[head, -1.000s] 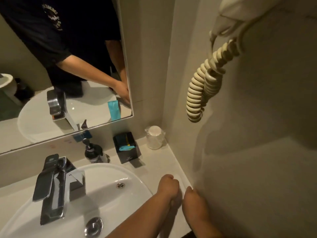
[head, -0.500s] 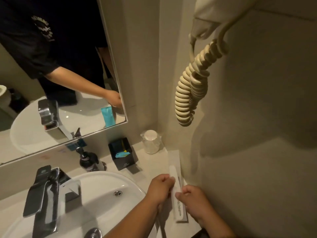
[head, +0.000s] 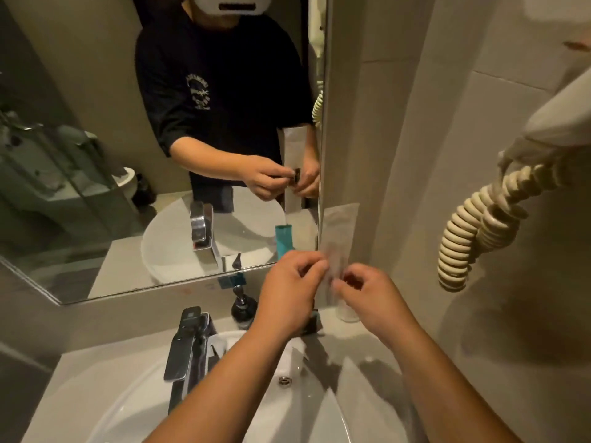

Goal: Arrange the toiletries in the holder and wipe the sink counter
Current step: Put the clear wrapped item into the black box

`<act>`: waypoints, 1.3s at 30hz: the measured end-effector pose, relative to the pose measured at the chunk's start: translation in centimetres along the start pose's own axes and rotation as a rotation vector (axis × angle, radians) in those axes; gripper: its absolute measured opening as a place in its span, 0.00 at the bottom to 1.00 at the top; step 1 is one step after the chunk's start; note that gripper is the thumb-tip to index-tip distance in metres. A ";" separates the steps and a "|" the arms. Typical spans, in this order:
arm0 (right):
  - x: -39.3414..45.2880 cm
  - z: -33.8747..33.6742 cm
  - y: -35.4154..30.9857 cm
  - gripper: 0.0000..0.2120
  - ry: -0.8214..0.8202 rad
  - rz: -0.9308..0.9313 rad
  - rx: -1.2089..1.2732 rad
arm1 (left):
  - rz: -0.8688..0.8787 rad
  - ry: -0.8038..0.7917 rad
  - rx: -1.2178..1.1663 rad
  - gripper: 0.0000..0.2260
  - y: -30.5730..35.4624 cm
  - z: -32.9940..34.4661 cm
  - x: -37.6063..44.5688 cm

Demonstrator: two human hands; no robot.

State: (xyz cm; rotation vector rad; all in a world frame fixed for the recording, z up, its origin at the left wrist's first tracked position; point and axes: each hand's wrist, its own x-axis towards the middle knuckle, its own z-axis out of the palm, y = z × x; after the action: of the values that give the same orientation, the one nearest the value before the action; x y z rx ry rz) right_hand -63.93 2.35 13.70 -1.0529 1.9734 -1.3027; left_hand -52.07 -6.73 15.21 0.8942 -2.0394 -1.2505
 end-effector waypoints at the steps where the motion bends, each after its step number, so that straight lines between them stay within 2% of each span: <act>1: 1.4 0.6 0.0 0.07 -0.012 -0.018 0.010 | 0.020 0.042 0.064 0.07 -0.4 -0.4 0.6; 5: 5.7 3.4 2.5 0.17 -0.100 -0.037 -0.002 | -0.002 0.153 0.194 0.08 -3.7 -0.1 2.1; 9: 7.8 5.5 7.6 0.11 -0.188 -0.033 -0.243 | -0.123 0.174 0.270 0.09 -8.4 1.1 2.2; 13: 8.8 6.4 9.7 0.09 -0.239 -0.087 -0.455 | -0.191 0.138 0.330 0.08 -11.4 1.9 2.3; 21: 10.3 7.6 11.4 0.07 -0.282 -0.060 -0.620 | -0.215 0.128 0.384 0.09 -14.0 2.3 3.1; 24: 10.6 7.6 11.9 0.10 -0.295 -0.013 -0.642 | -0.224 0.118 0.418 0.11 -14.6 2.7 3.1; 26: 10.9 7.7 12.0 0.03 -0.304 -0.006 -0.654 | -0.220 0.113 0.422 0.11 -14.8 3.0 2.9; 29: 10.9 7.9 11.8 0.02 -0.311 0.020 -0.605 | -0.210 0.099 0.403 0.12 -15.0 3.3 2.7; 34: 10.3 6.9 12.1 0.16 -0.382 -0.054 -0.504 | -0.201 0.083 0.387 0.14 -14.8 3.6 2.2; 39: 9.1 6.4 12.1 0.21 -0.360 -0.015 -0.443 | -0.220 0.063 0.398 0.17 -14.2 3.2 1.0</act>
State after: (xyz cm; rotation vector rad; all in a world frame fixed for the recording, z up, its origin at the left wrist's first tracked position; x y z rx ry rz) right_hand -67.69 -5.76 -0.12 -1.3954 2.0088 -0.6276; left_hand -51.64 -10.63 1.13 1.3543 -2.2245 -0.9193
